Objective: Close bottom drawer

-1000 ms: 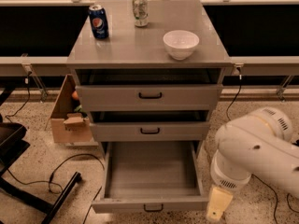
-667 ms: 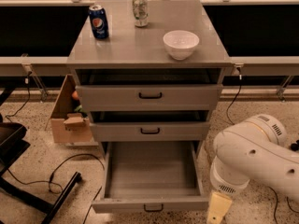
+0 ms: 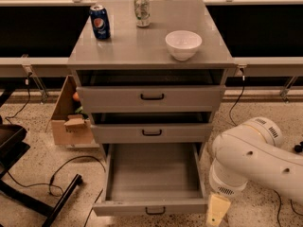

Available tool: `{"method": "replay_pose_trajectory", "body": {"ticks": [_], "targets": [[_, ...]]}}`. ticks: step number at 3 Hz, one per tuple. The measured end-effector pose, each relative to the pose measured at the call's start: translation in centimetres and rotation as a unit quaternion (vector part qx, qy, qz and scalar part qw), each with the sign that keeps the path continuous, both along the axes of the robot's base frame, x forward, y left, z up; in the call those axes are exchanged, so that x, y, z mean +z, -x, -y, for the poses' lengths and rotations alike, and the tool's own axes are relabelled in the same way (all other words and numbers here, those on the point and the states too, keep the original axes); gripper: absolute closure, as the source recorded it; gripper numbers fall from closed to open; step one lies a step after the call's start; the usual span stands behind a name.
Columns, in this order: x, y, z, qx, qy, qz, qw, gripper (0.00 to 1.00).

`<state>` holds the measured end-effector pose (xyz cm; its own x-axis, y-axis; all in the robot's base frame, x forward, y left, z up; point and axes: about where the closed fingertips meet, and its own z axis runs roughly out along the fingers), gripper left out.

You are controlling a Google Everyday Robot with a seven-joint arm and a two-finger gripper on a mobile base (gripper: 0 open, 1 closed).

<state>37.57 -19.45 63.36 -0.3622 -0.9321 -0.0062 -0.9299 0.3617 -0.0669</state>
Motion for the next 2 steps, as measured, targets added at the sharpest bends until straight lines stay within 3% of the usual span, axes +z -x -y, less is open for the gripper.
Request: {"method": "replay_pose_trajectory", "body": {"ticks": [1, 2], "targets": [[-5.2, 0.0, 0.2, 0.002, -0.020, -0.010, 0.9997, 0.00], [-12.0, -0.4, 0.1, 0.007, -0.041, -0.003, 0.9991, 0.00]]}}
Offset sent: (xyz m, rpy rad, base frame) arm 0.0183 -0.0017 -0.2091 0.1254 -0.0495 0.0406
